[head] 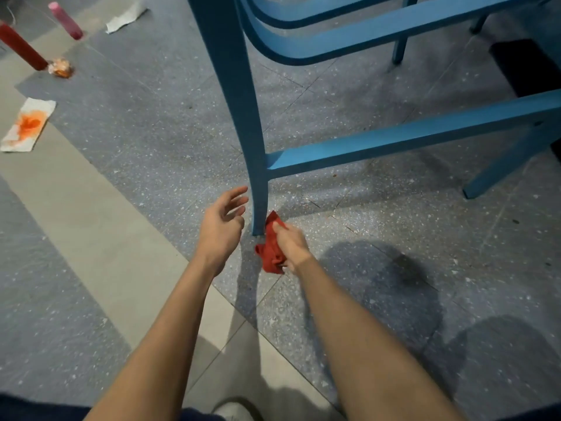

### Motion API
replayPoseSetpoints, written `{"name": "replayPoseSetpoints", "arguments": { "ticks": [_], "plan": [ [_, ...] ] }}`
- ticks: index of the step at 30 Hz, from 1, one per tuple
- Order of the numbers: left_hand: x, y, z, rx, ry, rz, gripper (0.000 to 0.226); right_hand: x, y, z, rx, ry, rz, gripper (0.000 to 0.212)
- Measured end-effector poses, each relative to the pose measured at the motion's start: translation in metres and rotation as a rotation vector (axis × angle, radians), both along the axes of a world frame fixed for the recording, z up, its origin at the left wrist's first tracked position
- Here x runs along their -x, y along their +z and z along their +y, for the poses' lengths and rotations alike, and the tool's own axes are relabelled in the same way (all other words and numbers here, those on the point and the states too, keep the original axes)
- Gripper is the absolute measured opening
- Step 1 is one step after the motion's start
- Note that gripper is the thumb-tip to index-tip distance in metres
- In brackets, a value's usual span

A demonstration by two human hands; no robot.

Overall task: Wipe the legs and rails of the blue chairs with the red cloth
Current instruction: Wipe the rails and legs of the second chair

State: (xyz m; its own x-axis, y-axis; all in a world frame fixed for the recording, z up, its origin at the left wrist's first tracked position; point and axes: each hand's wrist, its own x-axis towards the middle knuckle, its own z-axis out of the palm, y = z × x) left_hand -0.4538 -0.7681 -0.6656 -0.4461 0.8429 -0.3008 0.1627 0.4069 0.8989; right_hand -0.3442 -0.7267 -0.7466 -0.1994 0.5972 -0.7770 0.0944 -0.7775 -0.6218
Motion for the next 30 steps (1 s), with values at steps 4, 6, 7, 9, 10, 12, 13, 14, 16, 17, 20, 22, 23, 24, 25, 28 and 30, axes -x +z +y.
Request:
{"name": "replayPoseSetpoints", "arguments": {
  "ticks": [4, 6, 7, 9, 10, 12, 13, 14, 16, 17, 20, 22, 23, 24, 25, 28, 30],
  "plan": [
    [0.004, 0.001, 0.001, -0.049, -0.042, 0.015, 0.077, 0.024, -0.003, -0.003, 0.102, -0.051, 0.008, 0.041],
    [0.004, 0.002, -0.002, -0.045, -0.065, 0.025, 0.08, 0.025, -0.001, -0.001, 0.114, -0.154, 0.047, 0.03],
    [0.003, 0.004, -0.002, -0.046, -0.071, 0.034, 0.08, 0.023, 0.003, -0.001, 0.111, -0.2, 0.081, 0.025],
    [0.001, 0.006, -0.002, -0.048, -0.075, 0.037, 0.081, 0.017, 0.006, -0.004, 0.085, -0.258, 0.147, 0.019],
    [0.001, 0.006, -0.001, -0.049, -0.078, 0.032, 0.08, 0.014, 0.006, -0.006, 0.069, -0.274, 0.164, 0.017],
    [0.001, 0.006, 0.002, -0.051, -0.088, 0.026, 0.077, 0.012, 0.004, -0.012, 0.039, -0.29, 0.17, 0.022],
    [0.001, 0.005, 0.003, -0.051, -0.091, 0.03, 0.074, 0.014, 0.003, -0.013, 0.032, -0.287, 0.164, 0.023],
    [0.001, 0.005, 0.005, -0.055, -0.094, 0.035, 0.071, 0.015, 0.001, -0.012, 0.039, -0.296, 0.163, 0.023],
    [-0.001, 0.004, 0.007, -0.071, -0.084, 0.037, 0.065, 0.024, -0.009, -0.009, 0.092, -0.332, 0.162, 0.021],
    [-0.001, 0.003, 0.008, -0.079, -0.073, 0.033, 0.062, 0.029, -0.012, -0.007, 0.131, -0.355, 0.167, 0.021],
    [-0.004, 0.001, 0.009, -0.096, -0.047, 0.02, 0.057, 0.043, -0.016, -0.006, 0.202, -0.405, 0.143, 0.024],
    [-0.004, 0.001, 0.009, -0.098, -0.049, 0.024, 0.056, 0.047, -0.016, -0.005, 0.228, -0.444, 0.113, 0.022],
    [-0.003, 0.0, 0.009, -0.097, -0.052, 0.028, 0.056, 0.048, -0.015, -0.004, 0.238, -0.46, 0.117, 0.019],
    [-0.002, 0.0, 0.008, -0.097, -0.054, 0.03, 0.055, 0.047, -0.011, -0.004, 0.239, -0.47, 0.14, 0.018],
    [-0.002, 0.0, 0.008, -0.101, -0.055, 0.031, 0.054, 0.044, -0.007, -0.004, 0.239, -0.475, 0.18, 0.02],
    [-0.002, 0.0, 0.009, -0.113, -0.03, 0.021, 0.047, 0.035, 0.009, -0.004, 0.228, -0.515, 0.331, 0.024],
    [-0.004, 0.0, 0.01, -0.118, -0.007, 0.011, 0.042, 0.028, 0.022, -0.005, 0.214, -0.531, 0.406, 0.026]
  ]
}}
